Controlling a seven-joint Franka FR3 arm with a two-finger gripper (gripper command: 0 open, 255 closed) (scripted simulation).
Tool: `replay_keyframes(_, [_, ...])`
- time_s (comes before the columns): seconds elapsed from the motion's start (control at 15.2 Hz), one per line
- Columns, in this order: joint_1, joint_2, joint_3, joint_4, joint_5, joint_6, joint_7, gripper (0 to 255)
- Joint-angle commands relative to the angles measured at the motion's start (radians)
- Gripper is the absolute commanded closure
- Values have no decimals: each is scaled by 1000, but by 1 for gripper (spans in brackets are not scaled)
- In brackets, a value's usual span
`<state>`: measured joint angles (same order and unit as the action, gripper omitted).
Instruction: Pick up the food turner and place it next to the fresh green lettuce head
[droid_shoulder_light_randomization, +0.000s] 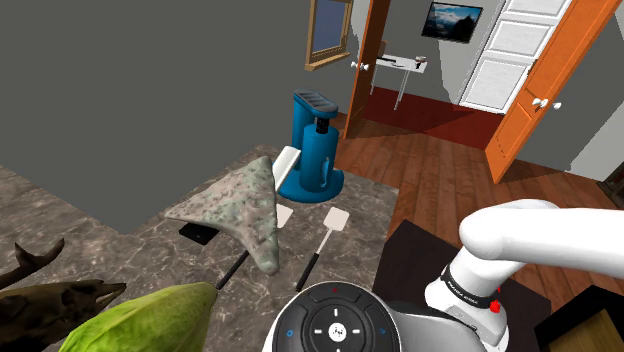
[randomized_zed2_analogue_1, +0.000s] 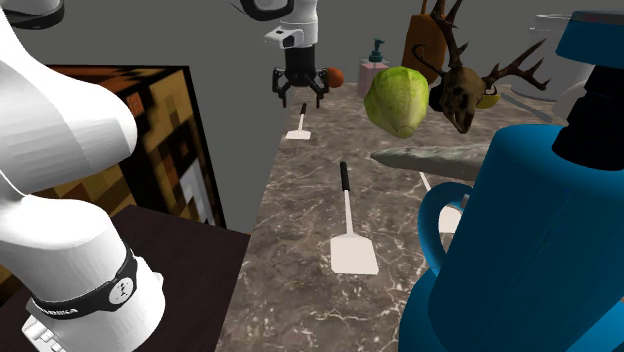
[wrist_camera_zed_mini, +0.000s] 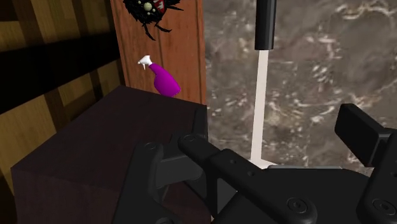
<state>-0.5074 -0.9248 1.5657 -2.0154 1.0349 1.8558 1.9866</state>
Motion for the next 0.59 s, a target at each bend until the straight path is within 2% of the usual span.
replay_keyframes(0.0, [13, 16, -44, 21, -34, -38, 14, 0])
replay_keyframes(0.07, [19, 23, -62, 31, -48, -55, 20, 0])
replay_keyframes(0.53, [19, 23, -62, 31, -47, -55, 20, 0])
